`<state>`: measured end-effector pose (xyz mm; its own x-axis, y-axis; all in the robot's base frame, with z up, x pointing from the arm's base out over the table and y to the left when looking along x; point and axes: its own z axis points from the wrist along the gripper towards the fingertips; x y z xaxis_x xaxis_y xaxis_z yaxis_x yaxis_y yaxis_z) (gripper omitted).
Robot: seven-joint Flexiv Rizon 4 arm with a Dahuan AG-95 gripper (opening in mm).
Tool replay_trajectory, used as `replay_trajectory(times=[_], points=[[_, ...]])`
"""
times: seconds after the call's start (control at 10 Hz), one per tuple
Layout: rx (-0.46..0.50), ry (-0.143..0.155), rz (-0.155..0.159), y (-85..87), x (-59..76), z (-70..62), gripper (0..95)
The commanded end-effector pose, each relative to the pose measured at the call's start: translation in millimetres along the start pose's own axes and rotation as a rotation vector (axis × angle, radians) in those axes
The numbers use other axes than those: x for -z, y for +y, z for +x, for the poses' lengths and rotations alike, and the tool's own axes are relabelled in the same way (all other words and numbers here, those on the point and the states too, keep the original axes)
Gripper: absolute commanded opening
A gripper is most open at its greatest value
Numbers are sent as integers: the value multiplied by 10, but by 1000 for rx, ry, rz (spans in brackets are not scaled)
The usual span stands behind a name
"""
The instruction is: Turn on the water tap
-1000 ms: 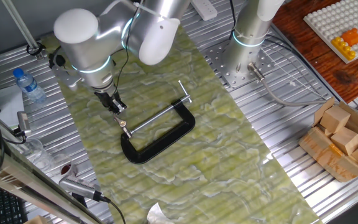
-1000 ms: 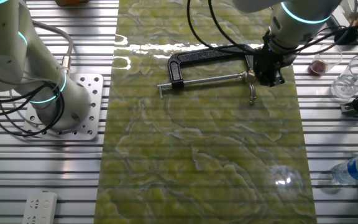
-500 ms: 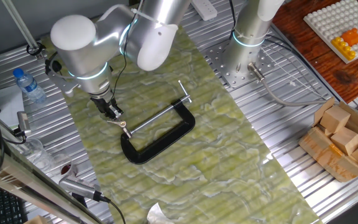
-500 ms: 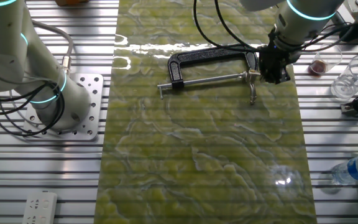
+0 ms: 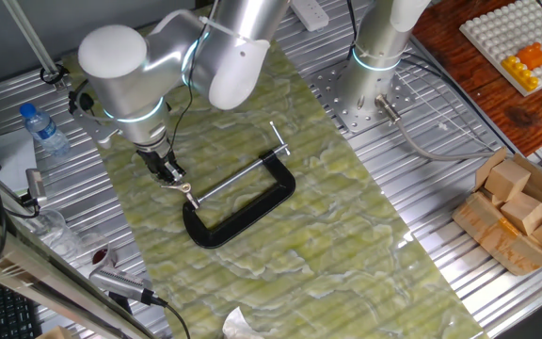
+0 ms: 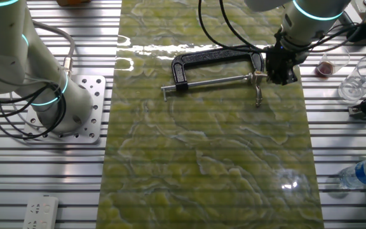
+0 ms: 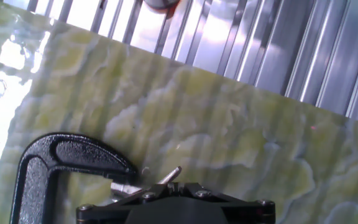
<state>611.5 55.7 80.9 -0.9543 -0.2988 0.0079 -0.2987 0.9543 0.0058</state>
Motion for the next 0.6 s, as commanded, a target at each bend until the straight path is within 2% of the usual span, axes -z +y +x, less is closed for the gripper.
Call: replay_trajectory(times=[0.1,0.6], points=[[-12,-2,-3,18,-3,-17,0],[-53,-4,-1,92,-47,-83,0]])
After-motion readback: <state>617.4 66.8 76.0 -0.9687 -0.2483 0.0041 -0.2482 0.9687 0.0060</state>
